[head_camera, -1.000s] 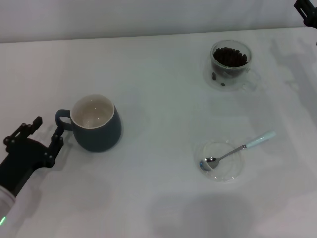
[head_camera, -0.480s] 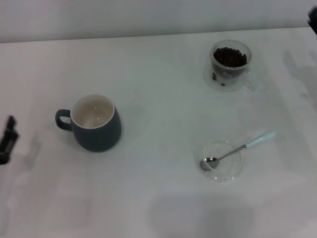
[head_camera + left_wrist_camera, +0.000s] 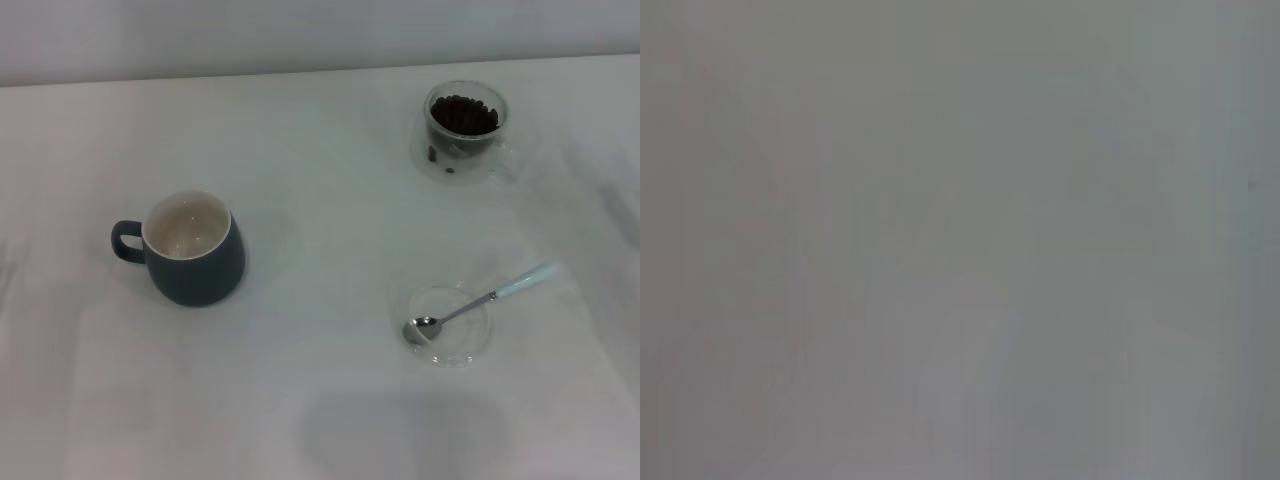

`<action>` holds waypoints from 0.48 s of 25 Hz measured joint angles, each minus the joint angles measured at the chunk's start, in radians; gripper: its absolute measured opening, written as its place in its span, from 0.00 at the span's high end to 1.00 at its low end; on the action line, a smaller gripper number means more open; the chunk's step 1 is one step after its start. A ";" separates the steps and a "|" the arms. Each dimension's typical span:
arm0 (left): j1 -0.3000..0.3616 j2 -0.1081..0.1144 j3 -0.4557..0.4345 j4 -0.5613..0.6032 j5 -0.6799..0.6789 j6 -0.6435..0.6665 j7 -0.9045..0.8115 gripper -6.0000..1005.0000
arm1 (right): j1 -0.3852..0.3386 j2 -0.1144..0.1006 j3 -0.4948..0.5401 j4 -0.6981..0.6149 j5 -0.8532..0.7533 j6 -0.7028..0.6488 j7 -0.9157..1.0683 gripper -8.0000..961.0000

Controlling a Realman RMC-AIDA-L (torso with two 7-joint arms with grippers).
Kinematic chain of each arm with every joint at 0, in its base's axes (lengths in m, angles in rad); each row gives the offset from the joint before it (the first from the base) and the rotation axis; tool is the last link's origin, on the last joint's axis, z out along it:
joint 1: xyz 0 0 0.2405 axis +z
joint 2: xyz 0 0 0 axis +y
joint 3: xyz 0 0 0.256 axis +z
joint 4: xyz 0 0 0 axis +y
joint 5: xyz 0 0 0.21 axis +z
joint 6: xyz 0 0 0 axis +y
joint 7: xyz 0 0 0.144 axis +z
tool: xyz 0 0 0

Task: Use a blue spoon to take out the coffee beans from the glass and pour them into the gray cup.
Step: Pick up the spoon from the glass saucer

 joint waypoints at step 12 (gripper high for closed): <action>-0.096 -0.001 0.005 -0.001 -0.006 -0.015 0.006 0.11 | -0.070 -0.002 -0.199 0.118 -0.028 0.104 0.064 0.12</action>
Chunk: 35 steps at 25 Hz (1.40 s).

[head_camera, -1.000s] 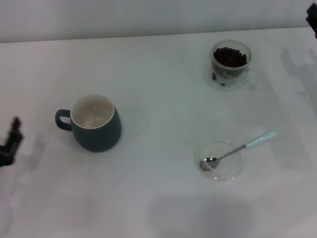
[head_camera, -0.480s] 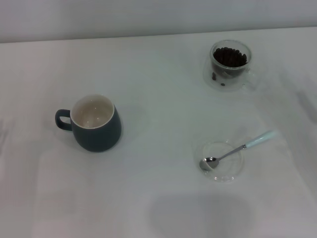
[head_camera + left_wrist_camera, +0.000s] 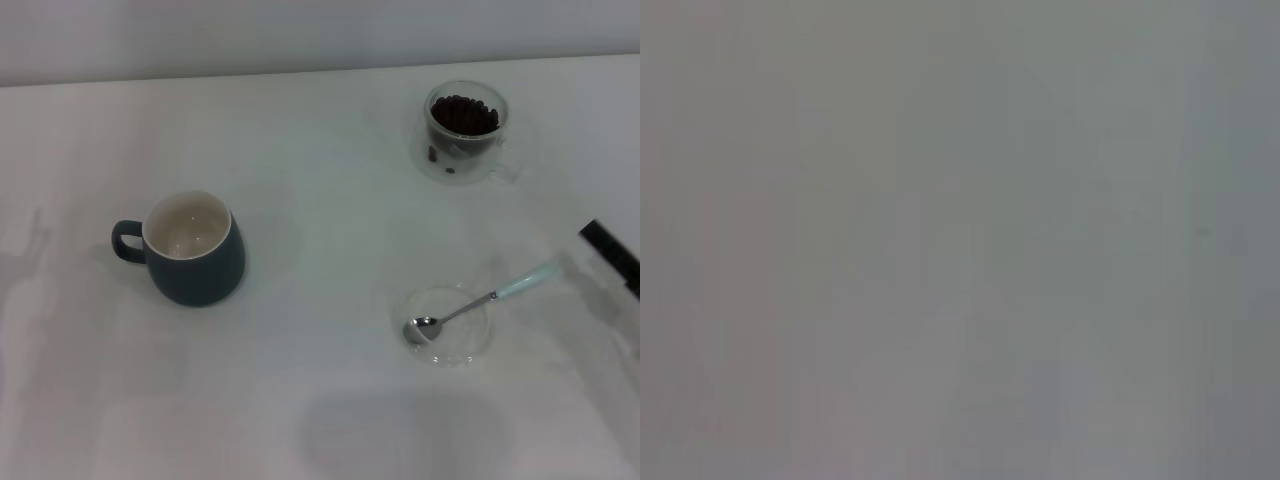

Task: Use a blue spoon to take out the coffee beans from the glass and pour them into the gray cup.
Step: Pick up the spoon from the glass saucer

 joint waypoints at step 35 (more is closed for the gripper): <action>-0.027 0.001 -0.004 -0.012 -0.009 -0.054 0.002 0.11 | 0.052 0.004 -0.062 -0.049 -0.137 -0.045 0.184 0.63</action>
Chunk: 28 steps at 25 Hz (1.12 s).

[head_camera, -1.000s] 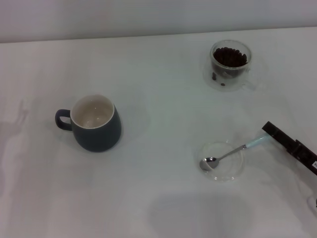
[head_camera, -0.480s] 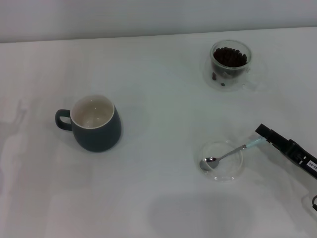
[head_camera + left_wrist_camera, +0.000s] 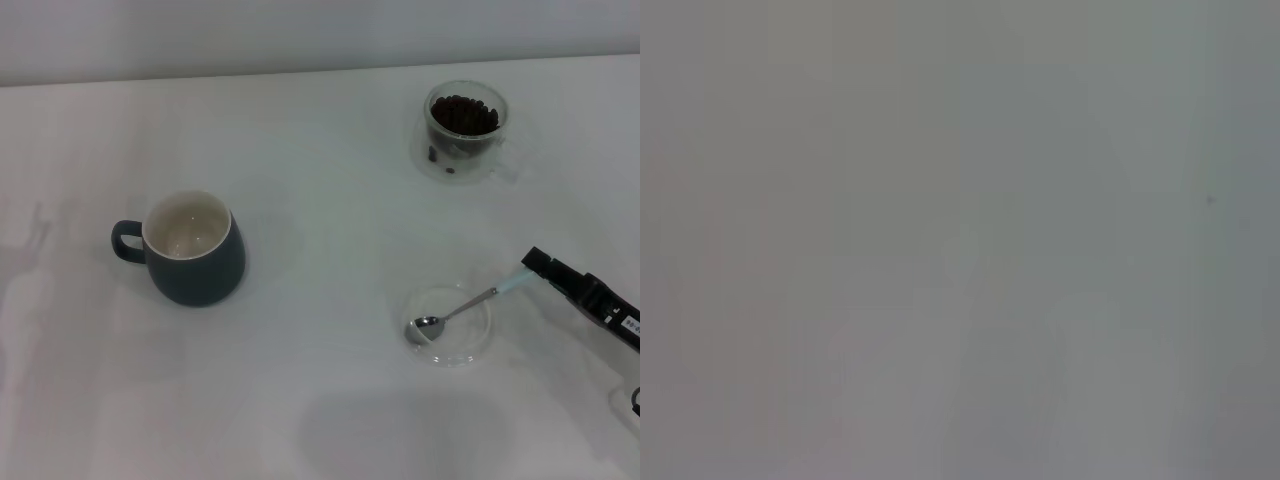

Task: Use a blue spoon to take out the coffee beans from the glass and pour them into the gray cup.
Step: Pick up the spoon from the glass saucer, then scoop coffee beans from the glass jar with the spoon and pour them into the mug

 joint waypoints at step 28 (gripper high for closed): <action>0.014 -0.005 0.000 0.008 -0.001 0.001 -0.008 0.11 | 0.192 -0.003 0.180 -0.446 0.021 -0.024 -0.060 0.84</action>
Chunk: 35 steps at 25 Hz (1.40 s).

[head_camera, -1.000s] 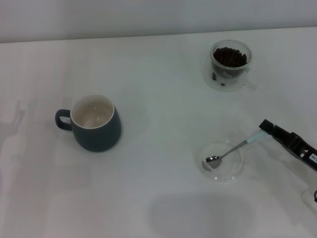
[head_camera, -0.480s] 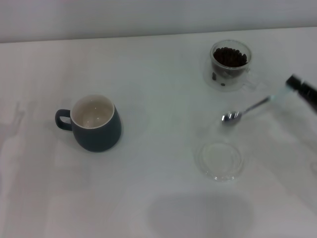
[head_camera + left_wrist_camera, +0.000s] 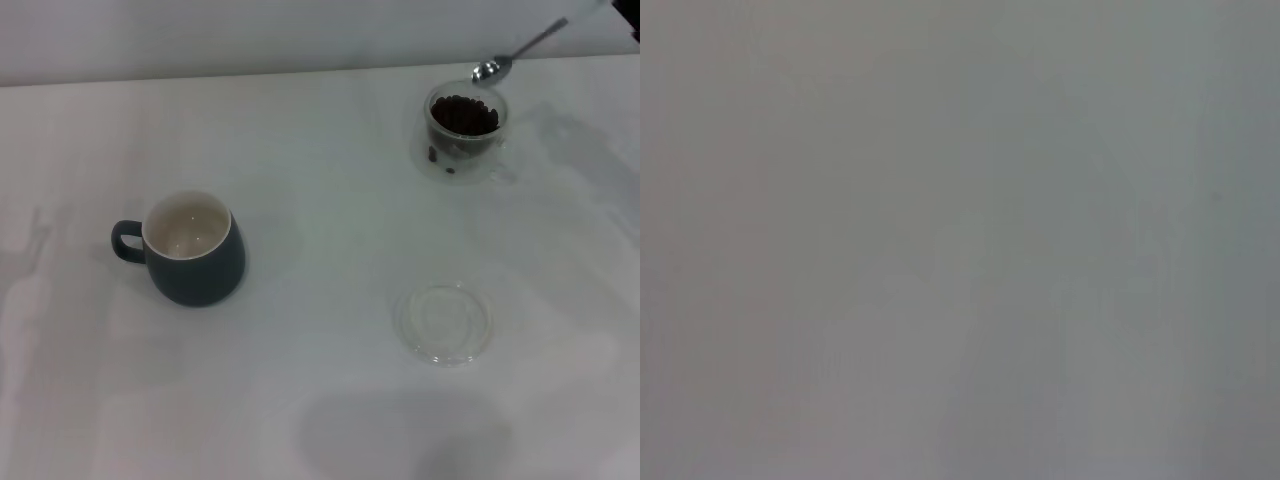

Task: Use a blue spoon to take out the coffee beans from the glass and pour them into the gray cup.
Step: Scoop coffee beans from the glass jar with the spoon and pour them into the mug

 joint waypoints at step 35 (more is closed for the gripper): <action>0.002 0.000 -0.001 0.003 -0.040 -0.001 -0.042 0.11 | 0.067 0.012 -0.180 0.009 0.003 -0.326 -0.153 0.84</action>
